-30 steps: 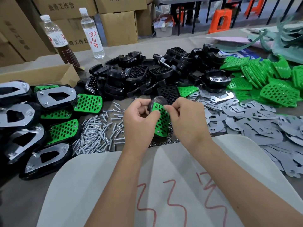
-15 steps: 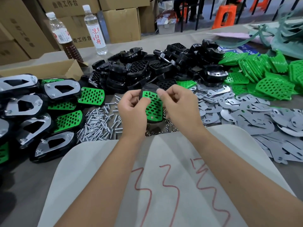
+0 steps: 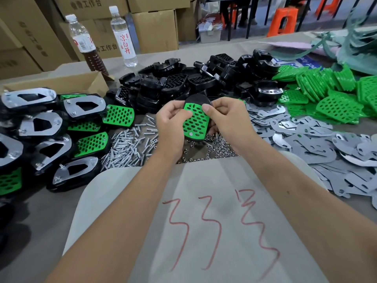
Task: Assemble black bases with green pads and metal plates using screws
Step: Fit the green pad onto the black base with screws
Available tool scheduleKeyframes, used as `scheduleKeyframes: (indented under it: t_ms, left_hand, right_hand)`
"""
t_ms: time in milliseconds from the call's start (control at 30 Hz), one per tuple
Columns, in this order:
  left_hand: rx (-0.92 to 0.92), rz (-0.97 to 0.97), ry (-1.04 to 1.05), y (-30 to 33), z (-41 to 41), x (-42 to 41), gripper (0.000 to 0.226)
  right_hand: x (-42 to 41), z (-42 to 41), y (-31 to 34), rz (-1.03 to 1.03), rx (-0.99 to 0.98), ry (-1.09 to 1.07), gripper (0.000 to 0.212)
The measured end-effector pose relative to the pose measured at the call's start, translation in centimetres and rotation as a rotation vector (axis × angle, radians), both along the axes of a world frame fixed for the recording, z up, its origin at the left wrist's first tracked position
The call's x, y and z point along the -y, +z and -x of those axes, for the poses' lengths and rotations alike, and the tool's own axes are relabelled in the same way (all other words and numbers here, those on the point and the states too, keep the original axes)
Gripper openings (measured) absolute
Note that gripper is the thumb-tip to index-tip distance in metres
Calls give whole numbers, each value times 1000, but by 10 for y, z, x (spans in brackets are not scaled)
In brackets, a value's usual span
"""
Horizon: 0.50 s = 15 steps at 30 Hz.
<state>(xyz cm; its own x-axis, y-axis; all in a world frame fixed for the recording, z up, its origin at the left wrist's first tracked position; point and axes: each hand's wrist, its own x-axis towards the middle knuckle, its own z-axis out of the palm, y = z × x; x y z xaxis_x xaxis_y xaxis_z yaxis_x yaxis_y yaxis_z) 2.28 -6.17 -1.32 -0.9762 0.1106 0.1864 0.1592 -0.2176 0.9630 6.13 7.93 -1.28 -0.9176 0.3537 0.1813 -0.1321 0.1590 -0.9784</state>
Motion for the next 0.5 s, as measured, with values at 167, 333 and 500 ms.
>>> scheduleKeyframes:
  t_ms: [167,333,500]
  left_hand:
    - [33,-48,191,10,-3,0,17]
    - [175,-157,303,4,-10,5,27]
    - [138,-101,291,-10,-16,7,18]
  right_hand:
    - [3,-9,5,-362,16,-101,27]
    - [15,-22,12,-1210,318,51,25]
    - [17,-23,3,-1239,276,9,16]
